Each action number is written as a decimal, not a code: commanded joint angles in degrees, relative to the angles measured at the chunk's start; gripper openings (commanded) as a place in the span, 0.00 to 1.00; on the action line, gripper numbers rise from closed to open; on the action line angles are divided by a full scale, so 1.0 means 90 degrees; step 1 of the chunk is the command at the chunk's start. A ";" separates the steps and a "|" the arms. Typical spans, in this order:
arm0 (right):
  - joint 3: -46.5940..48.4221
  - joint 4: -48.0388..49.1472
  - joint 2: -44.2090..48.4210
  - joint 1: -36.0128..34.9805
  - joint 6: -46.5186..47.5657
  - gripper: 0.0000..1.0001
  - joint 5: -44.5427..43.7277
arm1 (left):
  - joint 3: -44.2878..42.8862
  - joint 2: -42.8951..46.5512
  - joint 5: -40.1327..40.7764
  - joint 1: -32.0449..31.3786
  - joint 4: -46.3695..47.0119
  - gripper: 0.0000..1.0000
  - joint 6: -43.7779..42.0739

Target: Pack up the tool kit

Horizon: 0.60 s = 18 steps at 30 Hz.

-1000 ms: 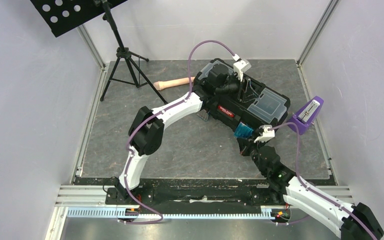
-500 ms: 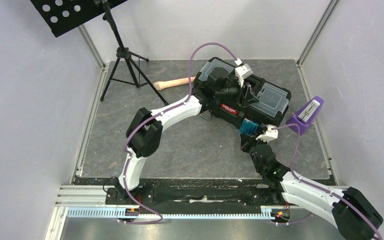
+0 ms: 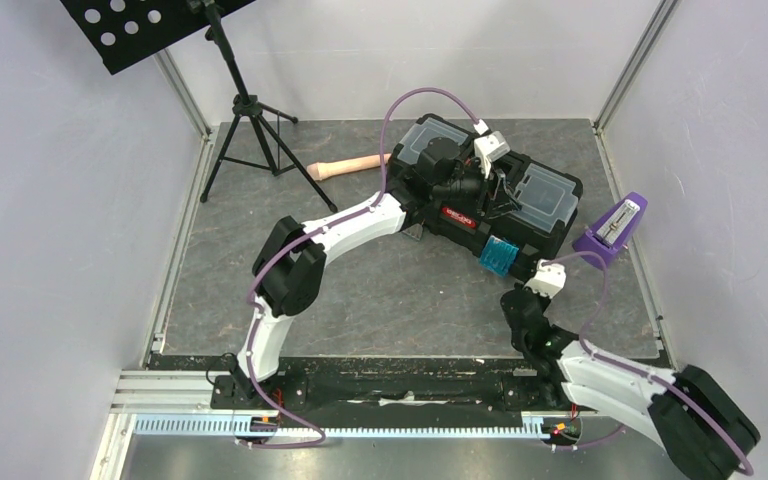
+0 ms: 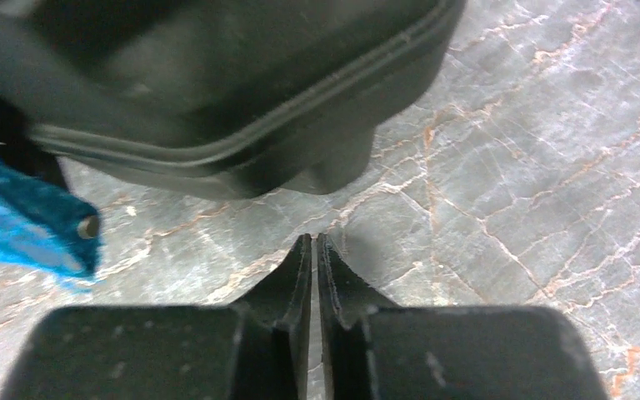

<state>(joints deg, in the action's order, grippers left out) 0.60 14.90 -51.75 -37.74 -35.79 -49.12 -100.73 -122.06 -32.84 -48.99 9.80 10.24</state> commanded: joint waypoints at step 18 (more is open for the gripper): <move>0.4823 -0.6022 0.0876 0.0023 0.1995 0.70 0.3317 | 0.0137 0.1382 0.1986 0.0646 -0.1205 0.61 0.1330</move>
<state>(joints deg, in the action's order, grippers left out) 35.55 -30.46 -41.93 -37.39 -22.13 -25.02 -101.34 -115.74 -19.84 -45.04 -1.32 19.84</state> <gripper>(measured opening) 0.695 0.613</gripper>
